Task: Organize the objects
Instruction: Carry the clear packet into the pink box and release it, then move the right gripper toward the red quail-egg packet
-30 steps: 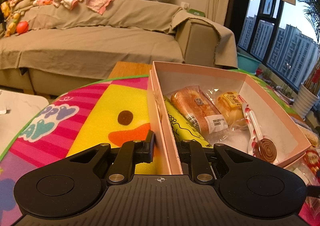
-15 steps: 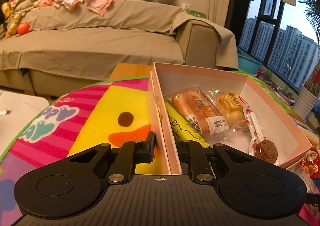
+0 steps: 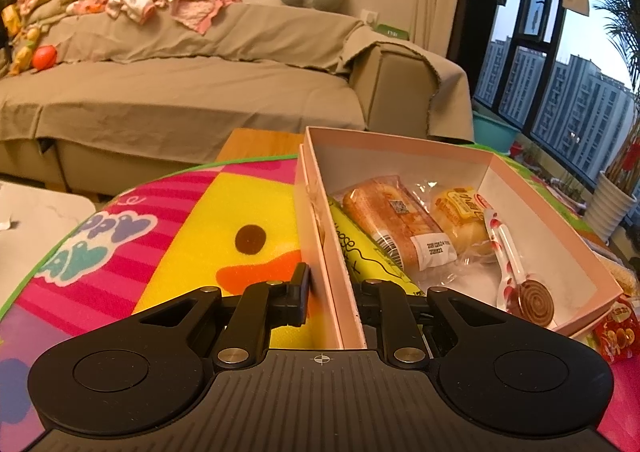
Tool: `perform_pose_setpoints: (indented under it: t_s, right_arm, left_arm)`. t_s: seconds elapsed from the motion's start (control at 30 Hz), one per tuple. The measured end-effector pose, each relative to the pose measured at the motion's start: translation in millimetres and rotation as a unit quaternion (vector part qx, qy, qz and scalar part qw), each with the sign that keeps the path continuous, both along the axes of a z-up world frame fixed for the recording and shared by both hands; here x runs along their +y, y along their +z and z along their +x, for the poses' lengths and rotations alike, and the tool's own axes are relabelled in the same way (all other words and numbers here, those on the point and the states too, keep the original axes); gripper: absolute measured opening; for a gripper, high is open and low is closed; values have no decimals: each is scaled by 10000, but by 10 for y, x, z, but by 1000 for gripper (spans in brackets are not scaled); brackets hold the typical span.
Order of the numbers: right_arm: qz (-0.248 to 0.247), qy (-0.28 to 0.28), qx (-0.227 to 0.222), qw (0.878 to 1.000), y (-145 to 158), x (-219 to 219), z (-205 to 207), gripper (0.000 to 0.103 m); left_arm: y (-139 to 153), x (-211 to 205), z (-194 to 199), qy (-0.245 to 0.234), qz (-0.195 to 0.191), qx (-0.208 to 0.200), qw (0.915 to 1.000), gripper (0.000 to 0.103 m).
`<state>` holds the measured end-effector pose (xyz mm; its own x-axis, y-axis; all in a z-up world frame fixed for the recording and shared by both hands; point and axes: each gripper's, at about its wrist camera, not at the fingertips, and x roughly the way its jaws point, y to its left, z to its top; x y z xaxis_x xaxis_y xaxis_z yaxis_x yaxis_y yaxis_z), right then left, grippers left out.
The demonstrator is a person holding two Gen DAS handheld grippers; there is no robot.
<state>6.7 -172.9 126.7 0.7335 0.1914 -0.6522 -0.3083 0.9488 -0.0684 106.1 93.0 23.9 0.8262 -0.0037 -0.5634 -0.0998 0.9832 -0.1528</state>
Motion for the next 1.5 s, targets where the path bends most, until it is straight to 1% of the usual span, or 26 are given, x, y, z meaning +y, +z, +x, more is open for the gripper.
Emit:
perform_pose_setpoints:
  t_s: [0.13,0.2,0.27,0.33,0.4,0.5,0.6,0.7,0.77,0.87,0.97,1.03,1.13,1.27,1.33,1.4,1.5]
  right_arm:
    - [486,174,-565,9971,490,102,68,36]
    - [664,308,-725,9947,625,194,139,36]
    - [752,393,-763,9935,658,320,264,36]
    - [862,459,-542,9937,591,462,466,36]
    - [860,464,-373,9945,496,596,652,36]
    - [775,410,-269,9958,341,770,886,36]
    - [790,289,-122,9964,175,853,1075,37]
    - [821,191,-13,9964,50,857,1126,39]
    - [836,170,-27,9964,22,805,1112,39]
    - [747,114,-167,9970,17,648,1016,41]
    - [553,-129,-350,9978,8,369,854,43]
    - [454,-397,-437,9972,-9,112,730,46]
    - [399,-1025,-514,9926,-61,-372,577,53]
    - [416,-1905,-411,9799,-186,-1015,440,62]
    - [438,-2151,-279,9752,-297,-1234,449,62]
    - [430,-2255,-122,9732,-425,-1358,502,62]
    - [441,-2179,44,9750,-571,-1383,697,62]
  left_arm:
    - [-1,2,-1,-1,-20,-11,10000,18]
    - [-1,4,-2,-2,-20,-10,10000,18]
    - [-3,5,-1,-4,-26,-16,10000,18]
    - [-3,6,-1,-4,-26,-14,10000,18]
    - [-2,7,-2,-2,-23,-12,10000,18]
    - [-4,6,0,-2,-25,-13,10000,18]
    - [-3,9,-2,-1,-25,-13,10000,19]
    - [-3,9,-2,-1,-26,-15,10000,19]
    - [-6,8,0,-2,-27,-17,10000,19]
    - [6,0,-4,-2,-19,-23,10000,19]
    - [9,-4,-5,-4,-22,-26,10000,19]
    - [10,-5,-3,-1,-19,-25,10000,19]
    - [8,-3,-2,-1,-22,-24,10000,19]
    - [12,-4,-7,1,-27,-26,10000,19]
    - [12,-10,-2,7,-33,-25,10000,19]
    - [22,-14,-7,18,-39,-28,10000,19]
    - [25,-26,-3,28,-35,-36,10000,19]
